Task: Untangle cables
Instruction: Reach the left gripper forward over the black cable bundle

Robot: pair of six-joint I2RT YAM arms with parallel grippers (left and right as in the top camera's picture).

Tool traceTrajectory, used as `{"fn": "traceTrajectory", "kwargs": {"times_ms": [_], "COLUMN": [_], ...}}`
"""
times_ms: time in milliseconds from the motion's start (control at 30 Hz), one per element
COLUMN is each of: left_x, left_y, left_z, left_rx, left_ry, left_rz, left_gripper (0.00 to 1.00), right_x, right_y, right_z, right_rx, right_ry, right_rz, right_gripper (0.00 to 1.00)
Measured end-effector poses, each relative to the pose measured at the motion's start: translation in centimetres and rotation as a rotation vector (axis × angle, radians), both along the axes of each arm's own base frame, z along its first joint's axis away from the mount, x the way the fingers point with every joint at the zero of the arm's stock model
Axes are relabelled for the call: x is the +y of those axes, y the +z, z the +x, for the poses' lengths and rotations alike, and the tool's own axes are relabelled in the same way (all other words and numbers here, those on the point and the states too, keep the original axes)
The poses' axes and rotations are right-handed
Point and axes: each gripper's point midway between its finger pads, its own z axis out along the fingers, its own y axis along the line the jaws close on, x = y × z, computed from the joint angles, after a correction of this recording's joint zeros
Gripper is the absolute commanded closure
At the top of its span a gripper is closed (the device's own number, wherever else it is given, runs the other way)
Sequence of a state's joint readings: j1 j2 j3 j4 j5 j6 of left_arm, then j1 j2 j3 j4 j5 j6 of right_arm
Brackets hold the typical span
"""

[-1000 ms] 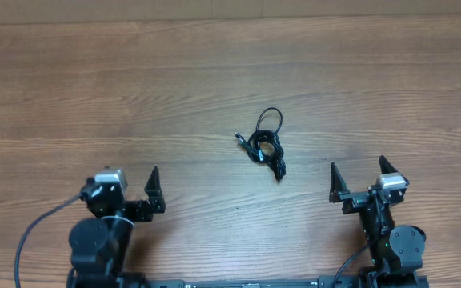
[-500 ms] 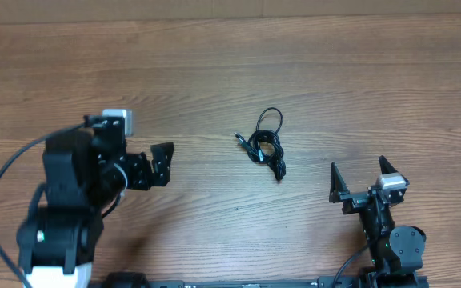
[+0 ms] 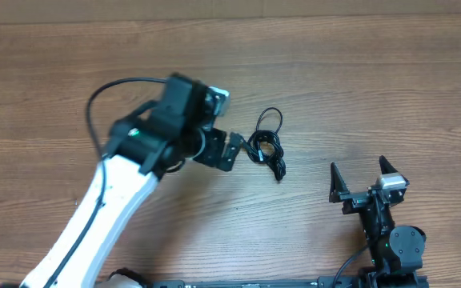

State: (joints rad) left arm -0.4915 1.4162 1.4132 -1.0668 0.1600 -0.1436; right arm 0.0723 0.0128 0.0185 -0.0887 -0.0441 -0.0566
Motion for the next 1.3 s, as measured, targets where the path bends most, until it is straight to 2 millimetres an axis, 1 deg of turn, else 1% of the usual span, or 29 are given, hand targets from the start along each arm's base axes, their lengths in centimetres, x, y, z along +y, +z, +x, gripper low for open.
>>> {"fn": "traceTrajectory", "kwargs": {"times_ms": [67,133,167,200,267,367,500,633,700,767,833,867,967,1067,1300], "left_x": [-0.8,-1.9,-2.0,-2.9,-3.7,-4.3,-4.2,-3.4,-3.4,-3.8,-4.6,-5.0,-5.5,-5.8,-7.1], "left_y": [-1.3,-2.7,-2.8,-4.1,-6.4,-8.5,-12.5,-15.5,-16.4,-16.9,-17.2,-17.7,-19.1,-20.1,-19.9], "left_z": [0.6,1.9,1.9,3.1,3.3,3.7,3.8,3.7,3.6,3.9,4.4,4.5,4.1,4.2,5.5], "left_rx": [0.022,0.031,0.031,0.054,0.144,0.210,0.340,0.392,0.387,0.363,0.338,0.332,0.344,0.347,0.309], "left_ry": [-0.001,0.010,0.011,0.043,0.092,0.133,0.273,0.454,0.518,0.567,0.586,0.592,0.612,0.620,0.623], "left_rz": [0.020,0.017,0.017,-0.001,-0.020,-0.030,0.004,0.084,0.116,0.126,0.110,0.113,0.133,0.135,0.073], "left_gripper": [0.00,0.00,0.00,0.00,0.00,0.00,0.00,0.00,0.00,0.00,0.00,0.00,0.00,0.00,0.00], "right_x": [0.0,0.0,0.0,0.0,0.0,0.0,0.0,0.0,0.0,0.0,0.0,0.0,0.0,0.0,0.0], "right_y": [0.0,0.0,0.0,0.0,0.0,0.0,0.0,0.0,0.0,0.0,0.0,0.0,0.0,0.0,0.0], "right_z": [0.0,0.0,0.0,0.0,0.0,0.0,0.0,0.0,0.0,0.0,0.0,0.0,0.0,0.0,0.0], "right_rx": [0.001,0.000,0.000,0.001,0.001,0.000,0.001,0.001,0.001,0.001,0.001,0.000,0.001,0.001,0.002], "right_ry": [0.001,0.000,0.001,0.001,0.001,0.001,0.000,0.001,0.000,0.000,0.000,0.000,0.000,0.001,0.000], "right_rz": [0.000,0.000,0.000,0.000,0.000,0.000,0.000,0.000,0.000,0.000,0.000,0.000,0.000,0.000,0.000], "right_gripper": [0.00,0.00,0.00,0.00,0.00,0.00,0.00,0.00,0.00,0.00,0.00,0.00,0.00,0.00,0.00]}}
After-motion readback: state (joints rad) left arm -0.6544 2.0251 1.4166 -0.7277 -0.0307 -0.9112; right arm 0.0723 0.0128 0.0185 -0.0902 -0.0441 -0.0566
